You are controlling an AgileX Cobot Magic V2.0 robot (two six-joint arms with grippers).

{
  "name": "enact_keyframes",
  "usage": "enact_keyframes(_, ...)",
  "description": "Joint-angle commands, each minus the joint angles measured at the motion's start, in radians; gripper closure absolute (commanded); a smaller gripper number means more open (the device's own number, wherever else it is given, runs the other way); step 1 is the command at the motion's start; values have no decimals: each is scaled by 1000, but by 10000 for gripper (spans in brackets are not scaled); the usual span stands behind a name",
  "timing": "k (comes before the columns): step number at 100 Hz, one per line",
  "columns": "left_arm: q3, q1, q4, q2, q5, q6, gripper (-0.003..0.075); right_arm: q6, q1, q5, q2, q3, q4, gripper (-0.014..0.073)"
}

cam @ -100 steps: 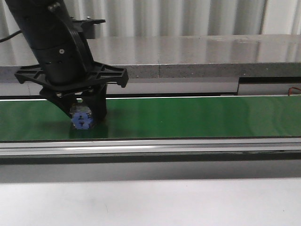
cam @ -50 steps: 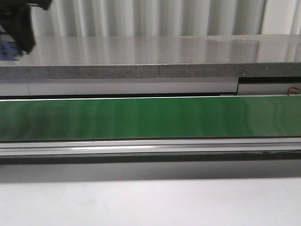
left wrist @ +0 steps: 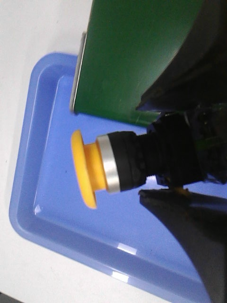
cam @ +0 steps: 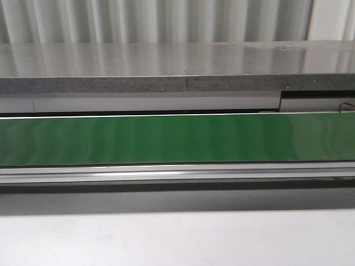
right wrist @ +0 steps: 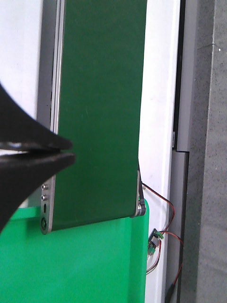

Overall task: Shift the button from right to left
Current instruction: 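Lower the held button into the blue tray with the left gripper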

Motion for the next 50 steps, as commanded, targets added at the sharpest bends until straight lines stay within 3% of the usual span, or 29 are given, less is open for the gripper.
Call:
enact_keyframes(1, -29, 58, 0, 16, -106, 2, 740, -10, 0, -71, 3, -23, 14, 661)
enact_keyframes(17, -29, 116, -37, 119, -182, 6, 740, -10, 0, -71, 3, -23, 14, 661)
enact_keyframes(50, -29, 118, -53, 312, -271, 7, 740, -10, 0, -71, 3, -23, 14, 661)
